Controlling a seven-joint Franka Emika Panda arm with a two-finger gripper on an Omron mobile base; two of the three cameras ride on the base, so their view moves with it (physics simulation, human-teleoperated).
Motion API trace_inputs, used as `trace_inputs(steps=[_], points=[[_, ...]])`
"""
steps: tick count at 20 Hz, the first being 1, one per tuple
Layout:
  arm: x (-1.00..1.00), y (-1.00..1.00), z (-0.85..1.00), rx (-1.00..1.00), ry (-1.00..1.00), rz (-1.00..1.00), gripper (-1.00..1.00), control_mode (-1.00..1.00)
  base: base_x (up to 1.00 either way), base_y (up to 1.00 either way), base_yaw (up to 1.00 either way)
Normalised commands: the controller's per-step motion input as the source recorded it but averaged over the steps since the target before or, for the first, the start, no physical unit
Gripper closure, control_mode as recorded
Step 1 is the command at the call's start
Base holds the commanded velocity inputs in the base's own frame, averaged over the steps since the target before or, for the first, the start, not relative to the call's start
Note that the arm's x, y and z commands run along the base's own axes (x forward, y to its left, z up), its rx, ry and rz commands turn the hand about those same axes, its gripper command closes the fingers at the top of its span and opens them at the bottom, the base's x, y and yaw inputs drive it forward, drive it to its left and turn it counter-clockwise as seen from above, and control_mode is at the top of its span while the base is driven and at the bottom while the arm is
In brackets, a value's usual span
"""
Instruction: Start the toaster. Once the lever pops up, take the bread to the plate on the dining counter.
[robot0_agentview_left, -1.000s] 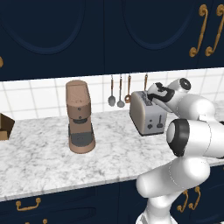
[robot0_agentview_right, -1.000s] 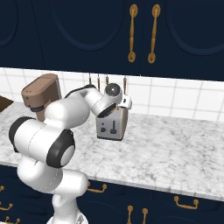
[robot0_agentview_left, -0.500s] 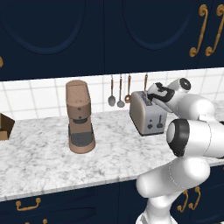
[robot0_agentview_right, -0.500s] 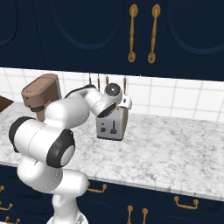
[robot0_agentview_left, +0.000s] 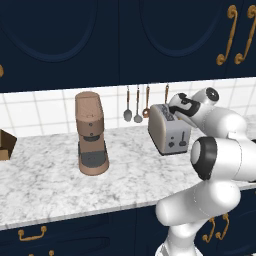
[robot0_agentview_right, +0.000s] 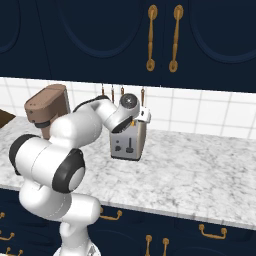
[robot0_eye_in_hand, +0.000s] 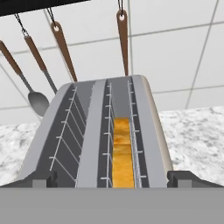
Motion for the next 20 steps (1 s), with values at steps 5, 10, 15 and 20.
trace_inputs(steps=[5, 10, 15, 20], points=[[0.0, 0.0, 0.03, 0.0, 0.0, 0.0, -1.0, -1.0, 0.0, 0.0, 0.0], [0.0, 0.0, 0.0, 0.0, 0.0, 0.0, -1.0, -1.0, 0.0, 0.0, 0.0], [0.0, 0.0, 0.0, 0.0, 0.0, 0.0, -1.0, -1.0, 0.0, 0.0, 0.0], [0.0, 0.0, 0.0, 0.0, 0.0, 0.0, -1.0, -1.0, 0.0, 0.0, 0.0]])
